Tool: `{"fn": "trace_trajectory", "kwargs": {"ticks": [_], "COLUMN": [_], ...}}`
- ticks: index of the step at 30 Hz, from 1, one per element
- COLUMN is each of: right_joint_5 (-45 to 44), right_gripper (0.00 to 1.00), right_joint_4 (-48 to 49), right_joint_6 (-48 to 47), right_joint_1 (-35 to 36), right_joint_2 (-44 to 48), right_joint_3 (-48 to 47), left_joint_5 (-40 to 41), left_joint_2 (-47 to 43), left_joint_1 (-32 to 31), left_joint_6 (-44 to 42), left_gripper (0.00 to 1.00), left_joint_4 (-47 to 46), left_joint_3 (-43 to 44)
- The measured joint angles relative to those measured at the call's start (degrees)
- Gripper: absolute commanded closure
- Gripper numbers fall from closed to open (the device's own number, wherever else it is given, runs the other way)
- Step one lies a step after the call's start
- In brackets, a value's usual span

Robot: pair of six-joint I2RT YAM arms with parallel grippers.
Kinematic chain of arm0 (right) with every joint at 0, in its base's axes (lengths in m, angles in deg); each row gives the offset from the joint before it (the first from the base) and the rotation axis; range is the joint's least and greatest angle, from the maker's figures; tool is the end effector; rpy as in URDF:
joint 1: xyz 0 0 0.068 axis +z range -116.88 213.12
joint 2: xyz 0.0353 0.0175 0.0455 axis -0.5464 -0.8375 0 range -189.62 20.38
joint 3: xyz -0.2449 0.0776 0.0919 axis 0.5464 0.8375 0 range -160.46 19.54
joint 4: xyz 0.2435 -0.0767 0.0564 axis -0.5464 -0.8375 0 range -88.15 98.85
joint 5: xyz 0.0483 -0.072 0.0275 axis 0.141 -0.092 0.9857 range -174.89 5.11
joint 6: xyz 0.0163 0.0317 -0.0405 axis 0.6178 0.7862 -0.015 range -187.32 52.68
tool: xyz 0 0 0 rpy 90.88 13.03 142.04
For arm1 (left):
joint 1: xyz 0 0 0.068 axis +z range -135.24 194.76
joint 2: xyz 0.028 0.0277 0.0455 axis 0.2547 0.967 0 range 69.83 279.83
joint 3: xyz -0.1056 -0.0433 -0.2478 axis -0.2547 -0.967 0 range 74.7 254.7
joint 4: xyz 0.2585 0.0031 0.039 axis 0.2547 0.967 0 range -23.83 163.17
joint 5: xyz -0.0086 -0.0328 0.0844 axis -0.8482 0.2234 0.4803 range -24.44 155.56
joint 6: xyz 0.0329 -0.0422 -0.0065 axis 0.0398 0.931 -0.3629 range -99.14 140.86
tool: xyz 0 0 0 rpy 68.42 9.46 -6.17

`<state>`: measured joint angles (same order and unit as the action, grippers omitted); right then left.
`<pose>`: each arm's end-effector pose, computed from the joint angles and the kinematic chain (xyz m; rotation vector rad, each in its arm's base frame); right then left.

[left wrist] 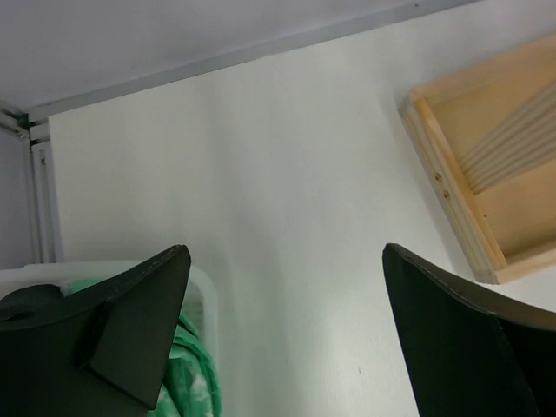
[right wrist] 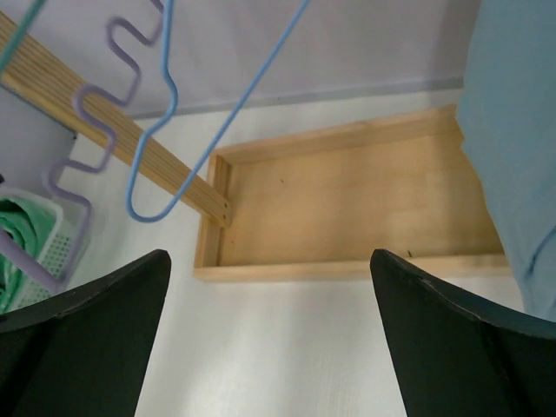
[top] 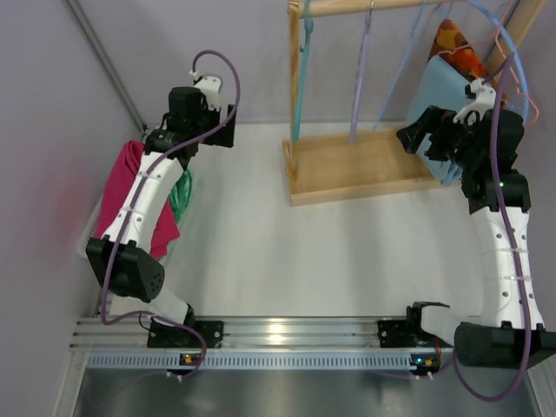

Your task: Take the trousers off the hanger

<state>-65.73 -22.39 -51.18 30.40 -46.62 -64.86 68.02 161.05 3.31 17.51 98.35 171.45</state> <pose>0.2375 0.0004 0.4613 0.0603 1.8226 0.4685 0.3549 -0.0702 0.4117 0.2355 2.0221 -0.0452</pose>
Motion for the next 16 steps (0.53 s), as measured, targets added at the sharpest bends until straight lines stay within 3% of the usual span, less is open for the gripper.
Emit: {"fn": "trace_trajectory", "kwargs": {"ticks": [8, 16], "right_joint_5": [7.23, 16.15], "right_gripper": [0.01, 0.0], "right_joint_4": [-1.6, -3.08], "right_joint_6": [-3.91, -7.63], "right_joint_1": [-2.32, -2.27], "right_joint_2": [9.86, 19.28], "right_joint_3": [15.54, 28.28], "left_joint_5": [-3.37, -4.09], "left_joint_2": [-1.11, -3.82], "left_joint_1": [-7.98, -8.59], "left_joint_6": [1.31, 4.61], "left_gripper": [0.02, 0.01], "left_joint_4": [0.81, 2.64], "left_joint_3": [-5.49, -15.26]}}
